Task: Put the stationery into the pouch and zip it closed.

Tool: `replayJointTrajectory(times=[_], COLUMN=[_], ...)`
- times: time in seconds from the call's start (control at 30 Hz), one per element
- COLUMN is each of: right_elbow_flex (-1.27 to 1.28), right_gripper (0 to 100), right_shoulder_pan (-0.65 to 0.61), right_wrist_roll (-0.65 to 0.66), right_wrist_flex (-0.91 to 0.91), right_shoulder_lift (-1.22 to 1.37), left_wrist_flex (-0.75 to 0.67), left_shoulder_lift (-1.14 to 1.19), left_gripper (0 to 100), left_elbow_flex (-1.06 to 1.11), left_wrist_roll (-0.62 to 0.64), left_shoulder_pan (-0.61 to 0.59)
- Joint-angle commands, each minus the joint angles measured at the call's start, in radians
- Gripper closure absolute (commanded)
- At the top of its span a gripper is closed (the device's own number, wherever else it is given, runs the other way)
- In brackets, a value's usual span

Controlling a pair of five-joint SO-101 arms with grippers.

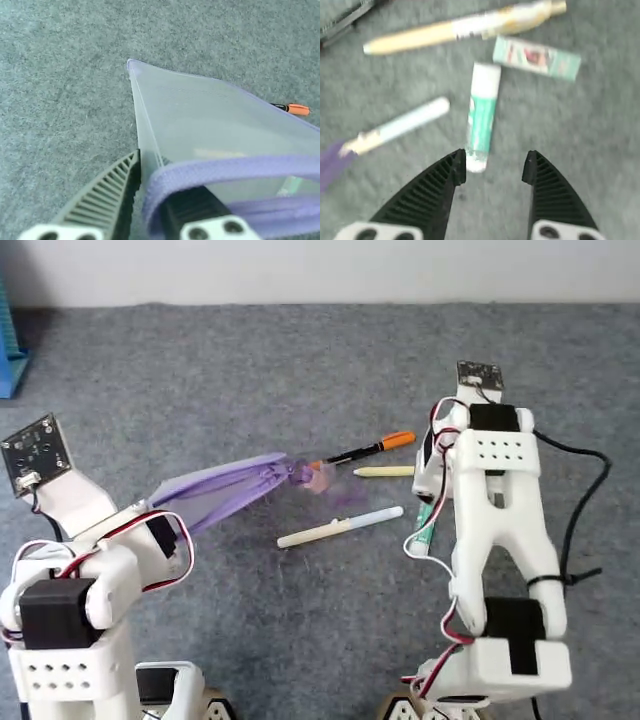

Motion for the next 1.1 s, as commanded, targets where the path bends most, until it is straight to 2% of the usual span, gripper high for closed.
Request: replayJointTrajectory(times=[0.0,0.5,0.53,0.6,0.63,0.7,0.8,1.07], right_elbow_flex=[-0.009,-0.009,-0.009,-0.009,-0.009,-0.009,-0.009,-0.008], right_gripper=[80.9,82.1,85.0,96.9,99.8,96.2,98.6,99.1], right_shoulder_pan=[-0.007,-0.022,-0.022,-0.022,-0.022,-0.022,-0.024,-0.035], right_wrist_roll=[-0.011,-0.009,0.006,0.071,0.098,0.118,0.121,0.124], right_wrist_flex=[-0.081,-0.294,-0.292,-0.292,-0.283,-0.229,-0.154,0.077], right_shoulder_lift=[0.045,0.371,0.384,0.394,0.386,0.361,0.282,-0.091], left_wrist_flex=[0.003,0.005,0.005,0.005,0.005,0.005,0.005,0.005], left_shoulder_lift=[-0.003,-0.005,-0.005,-0.005,-0.005,-0.005,-0.005,-0.005], left_gripper=[99,99,99,99,99,99,99,99], left_elbow_flex=[-0.012,-0.012,-0.012,-0.012,-0.012,-0.012,-0.012,-0.012], left_wrist_roll=[0.011,0.012,0.012,0.011,0.011,0.011,0.012,0.012], left_shoulder_pan=[-0.003,0.003,0.003,0.003,0.003,0.003,0.003,0.003])
